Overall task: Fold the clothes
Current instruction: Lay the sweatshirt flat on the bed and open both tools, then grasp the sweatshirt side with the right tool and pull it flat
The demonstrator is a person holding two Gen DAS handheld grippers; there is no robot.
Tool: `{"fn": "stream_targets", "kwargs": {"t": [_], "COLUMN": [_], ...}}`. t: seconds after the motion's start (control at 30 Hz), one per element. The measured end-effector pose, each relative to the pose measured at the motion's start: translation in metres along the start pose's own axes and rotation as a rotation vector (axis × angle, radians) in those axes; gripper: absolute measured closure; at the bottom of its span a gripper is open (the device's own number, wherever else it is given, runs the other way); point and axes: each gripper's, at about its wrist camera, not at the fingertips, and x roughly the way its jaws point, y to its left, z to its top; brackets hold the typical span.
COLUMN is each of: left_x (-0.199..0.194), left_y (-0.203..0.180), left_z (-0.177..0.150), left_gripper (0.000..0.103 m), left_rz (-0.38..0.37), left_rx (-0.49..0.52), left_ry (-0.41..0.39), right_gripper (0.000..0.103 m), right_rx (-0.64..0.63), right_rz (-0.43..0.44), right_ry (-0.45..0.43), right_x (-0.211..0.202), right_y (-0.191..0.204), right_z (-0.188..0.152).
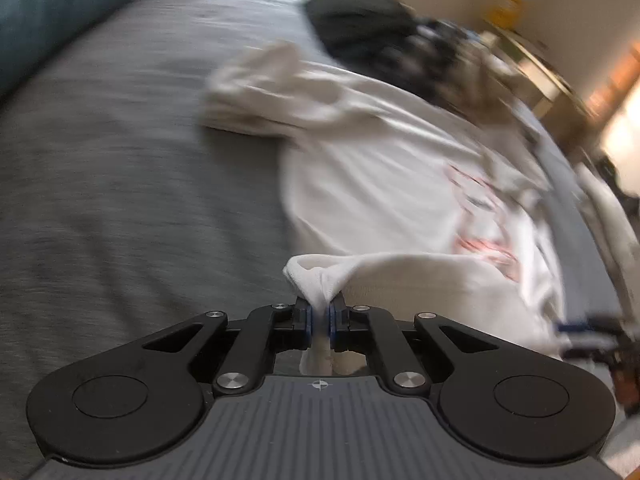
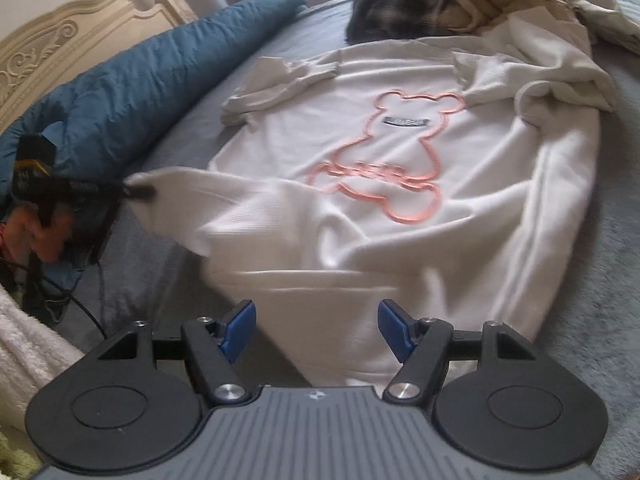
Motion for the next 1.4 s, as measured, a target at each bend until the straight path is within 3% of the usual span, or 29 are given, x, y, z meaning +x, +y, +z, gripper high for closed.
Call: {"fn": "stream_targets", "kwargs": {"t": [0.03, 0.2, 0.37, 0.47, 0.53, 0.63, 0.67, 0.73, 0.8, 0.83, 0.87, 0.93, 1.1, 1.23, 1.4], "left_x": [0.001, 0.032, 0.03, 0.012, -0.006, -0.032, -0.036, -0.036, -0.022, -0.011, -0.001, 0.021, 0.062, 0.069, 0.073], "left_y": [0.007, 0.033, 0.046, 0.055, 0.058, 0.042, 0.032, 0.004, -0.028, -0.044, -0.059, -0.091, -0.154, -0.172, -0.174], "left_z": [0.001, -0.015, -0.016, -0.011, -0.006, -0.005, -0.005, -0.006, -0.007, -0.01, -0.012, -0.022, -0.051, -0.069, -0.078], "left_gripper": [0.097, 0.094, 0.066, 0.056, 0.055, 0.055, 0.055, 0.055, 0.055, 0.055, 0.055, 0.055, 0.055, 0.055, 0.055], "left_rz": [0.033, 0.139, 0.165, 0.176, 0.209, 0.247, 0.23, 0.111, -0.048, -0.101, -0.154, -0.248, -0.372, -0.422, -0.427], "left_rx": [-0.007, -0.007, -0.041, -0.084, -0.098, -0.016, 0.029, 0.108, 0.172, 0.204, 0.236, 0.303, 0.51, 0.565, 0.588], "left_ry": [-0.008, 0.101, 0.108, 0.06, 0.003, -0.126, -0.151, -0.178, -0.141, -0.117, -0.093, -0.041, 0.068, 0.129, 0.17], "right_gripper": [0.032, 0.033, 0.032, 0.032, 0.032, 0.036, 0.042, 0.048, 0.052, 0.063, 0.083, 0.097, 0.098, 0.099, 0.099], "right_rx": [0.005, 0.033, 0.073, 0.154, 0.225, 0.304, 0.33, 0.336, 0.333, 0.32, 0.303, 0.31, 0.227, 0.214, 0.179], "right_rz": [-0.007, -0.029, -0.042, -0.051, -0.094, -0.193, -0.211, -0.22, -0.226, -0.245, -0.271, -0.303, -0.382, -0.46, -0.588], "right_ry": [0.002, 0.001, -0.031, -0.098, -0.138, -0.128, -0.111, -0.091, -0.074, -0.078, -0.086, -0.103, -0.141, -0.159, -0.084], "right_x": [0.001, 0.002, -0.013, -0.034, -0.046, -0.045, -0.041, -0.027, -0.012, -0.009, -0.007, -0.012, -0.045, -0.067, -0.041], "right_y": [-0.003, -0.015, -0.023, -0.037, -0.05, -0.067, -0.073, -0.076, -0.078, -0.077, -0.075, -0.075, -0.062, -0.072, -0.098], "right_z": [-0.002, -0.011, -0.013, -0.011, -0.012, -0.013, -0.014, -0.015, -0.016, -0.016, -0.015, -0.015, -0.01, -0.006, -0.017]}}
